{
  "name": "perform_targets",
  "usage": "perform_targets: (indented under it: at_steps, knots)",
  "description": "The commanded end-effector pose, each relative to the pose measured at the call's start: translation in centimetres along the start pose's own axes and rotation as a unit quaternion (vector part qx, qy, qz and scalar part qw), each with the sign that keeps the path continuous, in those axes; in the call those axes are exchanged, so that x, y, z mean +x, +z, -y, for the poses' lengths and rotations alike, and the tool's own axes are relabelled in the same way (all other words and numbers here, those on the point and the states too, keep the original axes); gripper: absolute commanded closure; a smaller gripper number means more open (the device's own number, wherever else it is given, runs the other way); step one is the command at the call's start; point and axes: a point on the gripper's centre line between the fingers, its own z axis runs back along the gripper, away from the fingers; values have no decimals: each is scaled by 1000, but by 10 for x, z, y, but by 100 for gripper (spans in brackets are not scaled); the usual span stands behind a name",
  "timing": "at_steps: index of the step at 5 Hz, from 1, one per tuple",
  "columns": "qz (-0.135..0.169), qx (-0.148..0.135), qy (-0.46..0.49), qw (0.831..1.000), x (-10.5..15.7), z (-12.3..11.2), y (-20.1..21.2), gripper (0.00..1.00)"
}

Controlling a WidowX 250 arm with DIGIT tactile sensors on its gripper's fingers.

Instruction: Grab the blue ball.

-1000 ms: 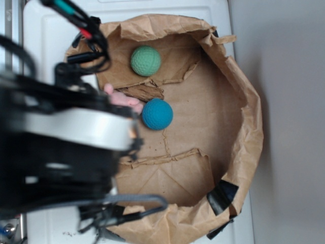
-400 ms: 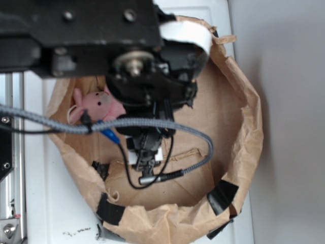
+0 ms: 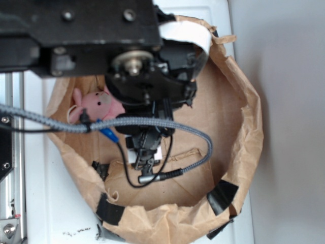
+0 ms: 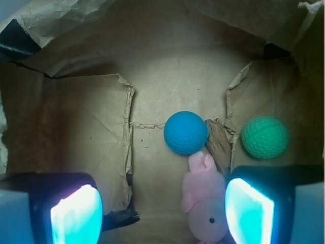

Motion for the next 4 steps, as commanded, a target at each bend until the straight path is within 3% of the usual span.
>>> perform_targets:
  at_steps: [1,2,4]
  knots:
    - [15,-15,-3,1000,22,-10,-12,0]
    - [9,-14,0,1000,31,-18,-29,0]
    - [31,3,-7,999,42,-29,-57,0]
